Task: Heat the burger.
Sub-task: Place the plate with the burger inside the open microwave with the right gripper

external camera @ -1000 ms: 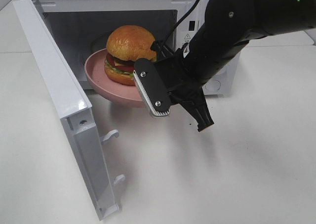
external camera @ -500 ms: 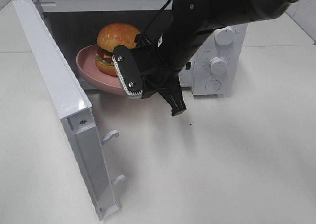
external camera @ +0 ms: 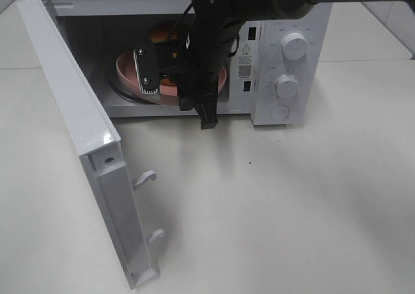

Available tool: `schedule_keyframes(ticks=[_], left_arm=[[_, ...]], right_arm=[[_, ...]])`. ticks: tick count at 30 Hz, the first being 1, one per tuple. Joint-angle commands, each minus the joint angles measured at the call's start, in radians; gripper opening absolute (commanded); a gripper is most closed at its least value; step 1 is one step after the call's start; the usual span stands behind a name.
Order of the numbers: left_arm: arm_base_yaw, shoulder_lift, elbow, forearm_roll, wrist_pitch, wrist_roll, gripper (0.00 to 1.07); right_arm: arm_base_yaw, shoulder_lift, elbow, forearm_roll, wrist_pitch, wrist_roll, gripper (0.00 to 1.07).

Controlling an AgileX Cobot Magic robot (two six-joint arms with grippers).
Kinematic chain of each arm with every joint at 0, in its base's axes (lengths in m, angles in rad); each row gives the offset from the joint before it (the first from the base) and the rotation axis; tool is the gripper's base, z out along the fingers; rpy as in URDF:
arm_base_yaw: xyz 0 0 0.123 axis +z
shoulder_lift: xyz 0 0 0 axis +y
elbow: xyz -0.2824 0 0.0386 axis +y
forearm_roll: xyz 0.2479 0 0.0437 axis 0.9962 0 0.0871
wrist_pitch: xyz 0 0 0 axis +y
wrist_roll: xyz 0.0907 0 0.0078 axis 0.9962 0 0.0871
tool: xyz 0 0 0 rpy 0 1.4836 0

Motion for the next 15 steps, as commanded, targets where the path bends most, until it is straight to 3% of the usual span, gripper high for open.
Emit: schedule_keyframes(ticks=[1,7,15], left_arm=[[0.001,-0.02,0.002,-0.005,-0.015,-0.004,0.0],[0.001,-0.02,0.002,-0.005,-0.015,-0.004,0.0],[0.001,-0.02,0.002,-0.005,-0.015,-0.004,0.0]], right_arm=[[-0.004,0.018,-0.059,-0.03,-0.014,0.045,0.0],[-0.004,0.093,-0.171,-0.019,0.042,0.103,0.0],[-0.004,0.105,-0.186,-0.021,0.044,0.209,0.0]])
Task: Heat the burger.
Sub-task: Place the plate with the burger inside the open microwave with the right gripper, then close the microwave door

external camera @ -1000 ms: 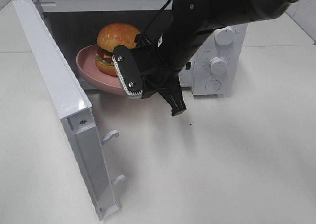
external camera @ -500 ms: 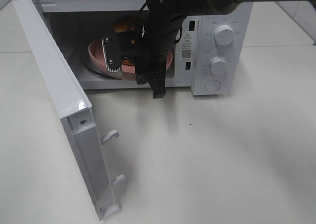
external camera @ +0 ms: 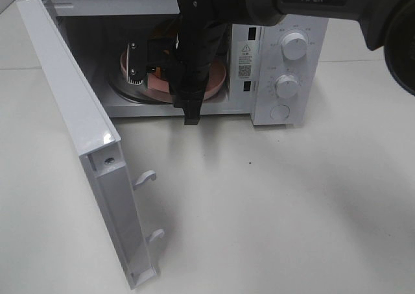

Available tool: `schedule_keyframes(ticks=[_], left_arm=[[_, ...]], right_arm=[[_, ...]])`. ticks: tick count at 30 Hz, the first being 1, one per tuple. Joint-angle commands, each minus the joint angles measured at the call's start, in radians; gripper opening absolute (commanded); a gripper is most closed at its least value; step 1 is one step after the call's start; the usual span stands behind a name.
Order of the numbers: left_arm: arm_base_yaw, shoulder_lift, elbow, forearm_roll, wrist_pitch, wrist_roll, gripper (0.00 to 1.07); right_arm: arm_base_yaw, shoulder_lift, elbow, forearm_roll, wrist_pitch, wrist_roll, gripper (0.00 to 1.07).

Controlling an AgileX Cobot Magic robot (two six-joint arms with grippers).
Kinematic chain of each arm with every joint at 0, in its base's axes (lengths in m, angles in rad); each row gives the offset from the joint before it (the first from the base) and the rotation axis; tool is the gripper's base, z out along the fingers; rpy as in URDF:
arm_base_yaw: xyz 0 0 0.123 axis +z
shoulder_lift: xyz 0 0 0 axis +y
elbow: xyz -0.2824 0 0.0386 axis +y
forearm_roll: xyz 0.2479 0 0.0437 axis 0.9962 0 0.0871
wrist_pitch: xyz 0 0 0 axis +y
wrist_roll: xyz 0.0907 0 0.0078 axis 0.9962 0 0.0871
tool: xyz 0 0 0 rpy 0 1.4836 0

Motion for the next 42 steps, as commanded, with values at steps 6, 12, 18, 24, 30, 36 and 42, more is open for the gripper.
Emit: schedule_keyframes(ticks=[6,12,18,24,30,36,42], left_arm=[[0.001,-0.02,0.002,-0.005,-0.015,-0.004,0.0],[0.001,-0.02,0.002,-0.005,-0.015,-0.004,0.0],[0.001,-0.02,0.002,-0.005,-0.015,-0.004,0.0],[0.001,-0.02,0.002,-0.005,-0.015,-0.004,0.0],[0.001,-0.02,0.002,-0.005,-0.015,-0.004,0.0],[0.001,-0.02,0.002,-0.005,-0.015,-0.004,0.0],[0.001,-0.02,0.002,-0.005,-0.015,-0.004,0.0]], right_arm=[[-0.004,-0.008,-0.014,-0.007,-0.011,0.13,0.17],[-0.004,-0.02,-0.014,-0.006,0.008,0.352,0.55],[-0.004,-0.026,-0.014,-0.007,0.055,0.513,0.74],[-0.004,-0.027,-0.014,-0.007,0.083,0.554,0.76],[-0.004,-0.032,-0.014,-0.01,0.104,0.579,0.76],[-0.004,-0.068,-0.014,-0.011,0.119,0.585,0.76],[-0.003,-0.082,-0.014,-0.002,0.17,0.618,0.75]])
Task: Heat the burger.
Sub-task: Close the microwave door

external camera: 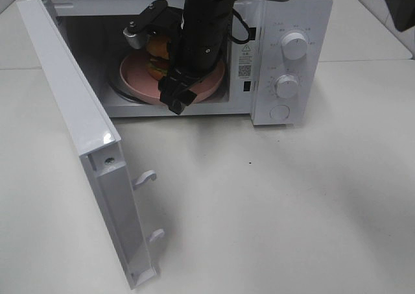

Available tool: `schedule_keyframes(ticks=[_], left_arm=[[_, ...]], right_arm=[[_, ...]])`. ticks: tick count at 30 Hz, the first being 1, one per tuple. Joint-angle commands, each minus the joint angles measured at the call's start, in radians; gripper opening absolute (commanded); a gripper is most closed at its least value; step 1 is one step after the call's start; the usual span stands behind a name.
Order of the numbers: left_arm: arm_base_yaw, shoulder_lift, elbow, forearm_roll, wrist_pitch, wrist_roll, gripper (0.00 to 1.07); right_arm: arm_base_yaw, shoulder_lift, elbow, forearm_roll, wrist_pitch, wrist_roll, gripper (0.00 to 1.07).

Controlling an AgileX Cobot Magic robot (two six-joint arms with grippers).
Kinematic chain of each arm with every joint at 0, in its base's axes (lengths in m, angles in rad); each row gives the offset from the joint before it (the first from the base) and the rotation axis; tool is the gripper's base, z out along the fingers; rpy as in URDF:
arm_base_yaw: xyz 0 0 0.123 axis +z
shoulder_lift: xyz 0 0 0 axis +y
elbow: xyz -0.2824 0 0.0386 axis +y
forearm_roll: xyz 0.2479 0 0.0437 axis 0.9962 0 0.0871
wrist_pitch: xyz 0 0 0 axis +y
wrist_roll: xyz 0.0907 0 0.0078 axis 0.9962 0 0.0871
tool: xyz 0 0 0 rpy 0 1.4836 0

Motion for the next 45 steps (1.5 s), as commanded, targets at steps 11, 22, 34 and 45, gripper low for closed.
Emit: schedule_keyframes(ticks=[11,22,34,45], left_arm=[[0.001,-0.02,0.002,-0.004,-0.015,-0.004,0.0],[0.001,-0.02,0.002,-0.004,-0.015,-0.004,0.0],[0.001,-0.02,0.002,-0.004,-0.015,-0.004,0.0],[0.001,-0.02,0.002,-0.004,-0.015,-0.004,0.0]], right_arm=[[-0.003,-0.056,-0.006,0.142,0.212,0.085,0.75],[-0.004,-0.059,-0.001,0.159,0.336,0.187,0.75],[-0.004,-0.136,0.092,0.071,0.337,0.32,0.71],[-0.005,-0.229,0.252,0.012,0.336,0.386,0.67]])
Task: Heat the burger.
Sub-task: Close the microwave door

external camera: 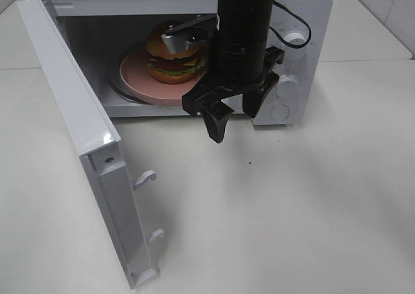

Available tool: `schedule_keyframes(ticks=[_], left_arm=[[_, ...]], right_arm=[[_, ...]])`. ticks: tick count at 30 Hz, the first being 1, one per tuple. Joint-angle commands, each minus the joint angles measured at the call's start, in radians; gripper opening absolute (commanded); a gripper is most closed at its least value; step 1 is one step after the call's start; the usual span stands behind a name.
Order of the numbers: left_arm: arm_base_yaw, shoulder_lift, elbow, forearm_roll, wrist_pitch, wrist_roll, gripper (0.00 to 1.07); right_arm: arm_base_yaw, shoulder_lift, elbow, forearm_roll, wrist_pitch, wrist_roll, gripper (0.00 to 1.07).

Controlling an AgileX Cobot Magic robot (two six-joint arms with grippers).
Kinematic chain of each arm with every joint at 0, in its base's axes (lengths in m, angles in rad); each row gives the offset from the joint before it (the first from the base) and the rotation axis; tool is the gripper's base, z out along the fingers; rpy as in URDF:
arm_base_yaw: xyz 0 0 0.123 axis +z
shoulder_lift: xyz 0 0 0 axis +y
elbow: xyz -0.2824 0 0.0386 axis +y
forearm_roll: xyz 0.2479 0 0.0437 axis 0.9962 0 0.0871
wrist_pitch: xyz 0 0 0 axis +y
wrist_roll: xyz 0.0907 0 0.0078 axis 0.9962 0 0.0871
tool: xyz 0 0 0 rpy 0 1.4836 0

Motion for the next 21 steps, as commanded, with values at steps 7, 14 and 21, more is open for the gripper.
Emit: schedule_keyframes(ticks=[7,14,21], left_arm=[[0.001,-0.02,0.002,-0.003,-0.015,-0.004,0.0],[0.001,-0.02,0.002,-0.003,-0.015,-0.004,0.0],[0.001,-0.02,0.002,-0.003,-0.015,-0.004,0.0]], right_arm=[[-0.09,-0.079,0.062,-0.029,0.027,0.079,0.67],[-0.207,-0.188,0.151,-0.03,0.025,0.084,0.67],[-0.375,-0.297,0.21,-0.03,0.026,0.084,0.67]])
